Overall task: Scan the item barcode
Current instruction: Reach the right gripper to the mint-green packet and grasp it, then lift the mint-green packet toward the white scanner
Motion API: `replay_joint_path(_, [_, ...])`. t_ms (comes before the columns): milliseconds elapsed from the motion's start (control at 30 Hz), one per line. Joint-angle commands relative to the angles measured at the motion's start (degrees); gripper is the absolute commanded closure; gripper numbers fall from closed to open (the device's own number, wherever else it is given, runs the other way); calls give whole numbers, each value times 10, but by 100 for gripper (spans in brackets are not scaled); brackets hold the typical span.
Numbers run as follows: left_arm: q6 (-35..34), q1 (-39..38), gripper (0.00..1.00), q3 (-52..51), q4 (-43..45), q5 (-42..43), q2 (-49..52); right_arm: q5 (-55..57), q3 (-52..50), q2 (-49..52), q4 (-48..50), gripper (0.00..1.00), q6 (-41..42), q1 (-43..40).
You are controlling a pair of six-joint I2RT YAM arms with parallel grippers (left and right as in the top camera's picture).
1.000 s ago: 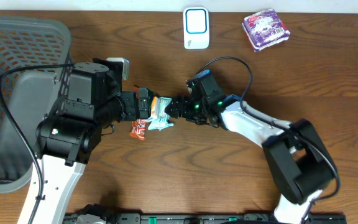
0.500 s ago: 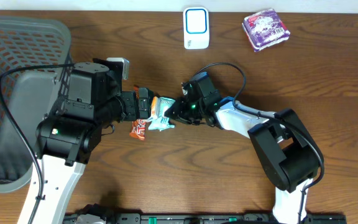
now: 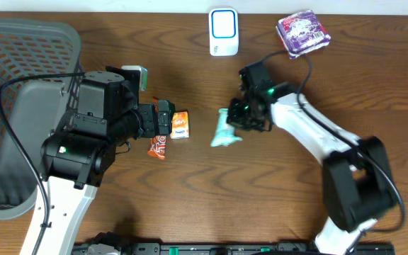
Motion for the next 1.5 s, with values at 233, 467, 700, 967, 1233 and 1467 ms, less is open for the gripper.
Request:
replay_joint_path(233, [-5,2,1,10,0,-5,0,307,27,-50,-106,92,-36,1])
replay_joint_path(467, [-5,2,1,10,0,-5,0,17,25,-22,-36,22,-159,-19])
replay_joint_path(700, [-5,2,1,10,0,-5,0,-63,24,31,-37,19,-186,-33])
replay_joint_path(967, [-5,2,1,10,-1,-5,0,-142,24,106,-41,26,-237,-59])
replay_joint_path(1233, [-5,2,1,10,0,-5,0,-147,31,125,-47,75,-269,-69])
replay_joint_path(1467, [-5,2,1,10,-1,-5,0,72,160,106,-191,96,-233,-57])
